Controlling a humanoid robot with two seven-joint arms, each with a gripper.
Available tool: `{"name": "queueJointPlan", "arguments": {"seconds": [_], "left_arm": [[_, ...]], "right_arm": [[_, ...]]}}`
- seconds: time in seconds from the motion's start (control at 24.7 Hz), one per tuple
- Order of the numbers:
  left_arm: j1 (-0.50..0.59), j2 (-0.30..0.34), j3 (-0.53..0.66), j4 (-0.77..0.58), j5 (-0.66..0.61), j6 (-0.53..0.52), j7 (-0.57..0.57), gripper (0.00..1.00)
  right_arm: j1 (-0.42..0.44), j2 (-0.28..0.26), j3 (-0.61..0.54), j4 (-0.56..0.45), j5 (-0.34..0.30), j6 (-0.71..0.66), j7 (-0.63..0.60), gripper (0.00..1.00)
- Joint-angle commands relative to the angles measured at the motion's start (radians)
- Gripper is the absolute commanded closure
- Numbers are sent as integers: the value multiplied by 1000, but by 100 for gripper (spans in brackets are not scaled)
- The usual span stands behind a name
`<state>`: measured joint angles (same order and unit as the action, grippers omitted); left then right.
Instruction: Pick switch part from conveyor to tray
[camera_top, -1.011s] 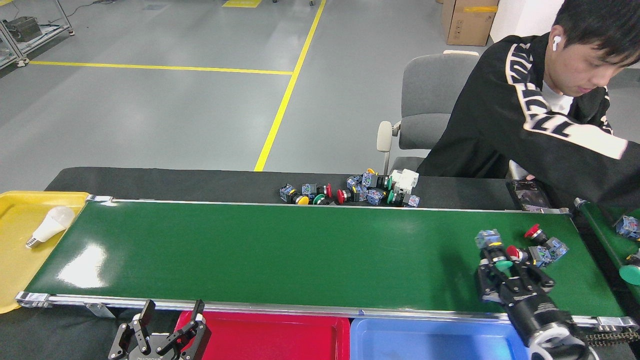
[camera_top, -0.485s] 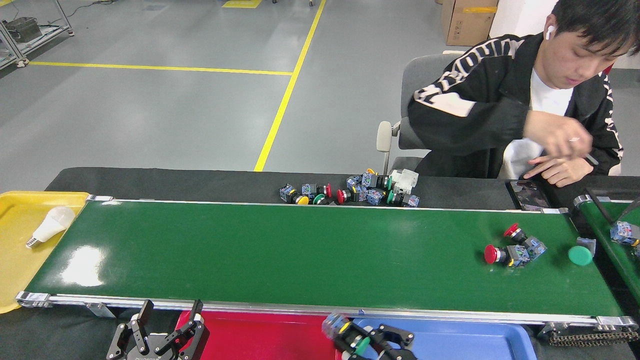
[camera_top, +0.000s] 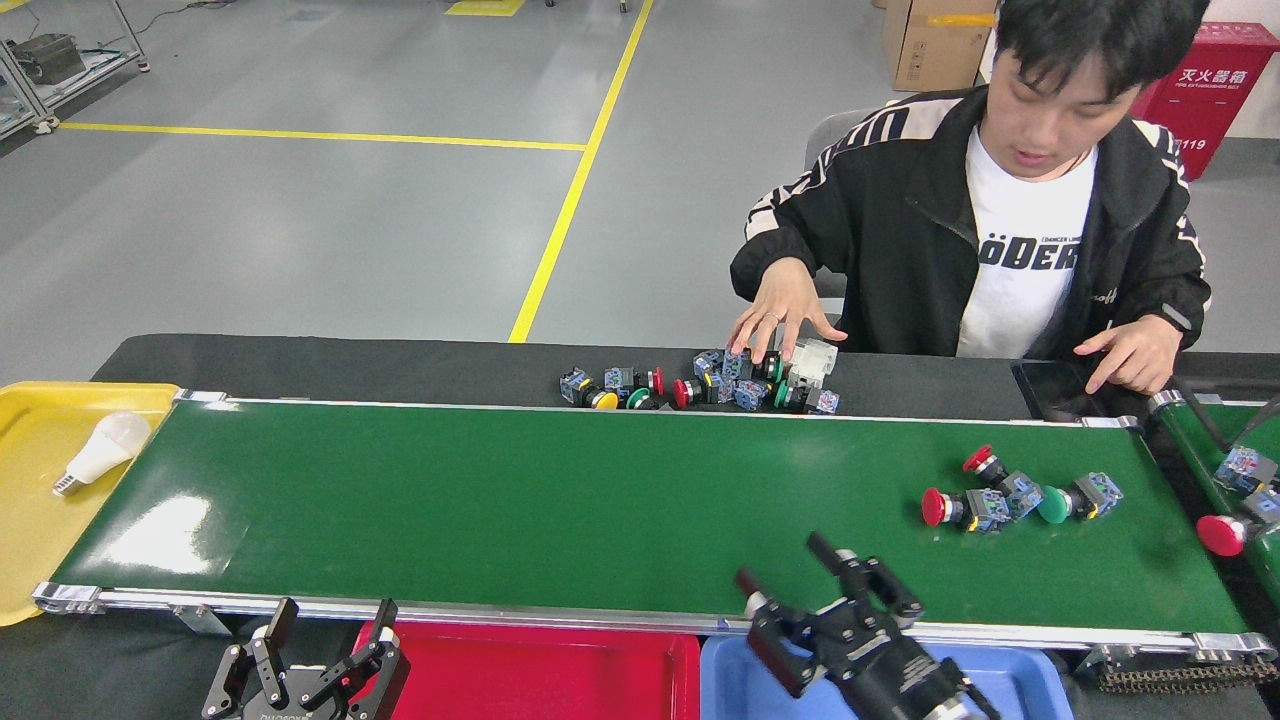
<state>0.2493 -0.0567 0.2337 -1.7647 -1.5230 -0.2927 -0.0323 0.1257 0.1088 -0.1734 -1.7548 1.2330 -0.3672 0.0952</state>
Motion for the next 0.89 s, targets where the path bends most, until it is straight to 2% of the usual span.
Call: {"name": "queueJointPlan", "arguments": {"seconds": [0.0,0.12,0.2,0.28,0.53,0.61,0.69,0.85], "left_arm": [[-4,6,3,-13,-3,7,-55,0],[-7,5,3,-13,-3,9,-67,0],[-10,8,3,-13,-9,17,-66,0],[-10,9,3,-13,-29,32,-61,0],[-15,15,4,-13,-33,27,-40,0],[-16,14,1,-13,-31,26,-43,0],[-18,14,1,-13,-31,26,-46,0],[-19,15,3,-13,-33,27,-46,0]], "right_arm": [[34,0,-67,-14,3,67,-88,11],[121,-15,-81,-15,22,140,-91,12],[158,-27,-81,-15,74,149,-100,14],[170,-26,-81,-15,123,154,-120,14],[155,-20,-77,-14,131,163,-121,14],[118,-4,-40,-11,149,183,-97,14],[52,14,46,15,197,271,-55,13],[-110,6,235,173,224,493,-32,10]]}}
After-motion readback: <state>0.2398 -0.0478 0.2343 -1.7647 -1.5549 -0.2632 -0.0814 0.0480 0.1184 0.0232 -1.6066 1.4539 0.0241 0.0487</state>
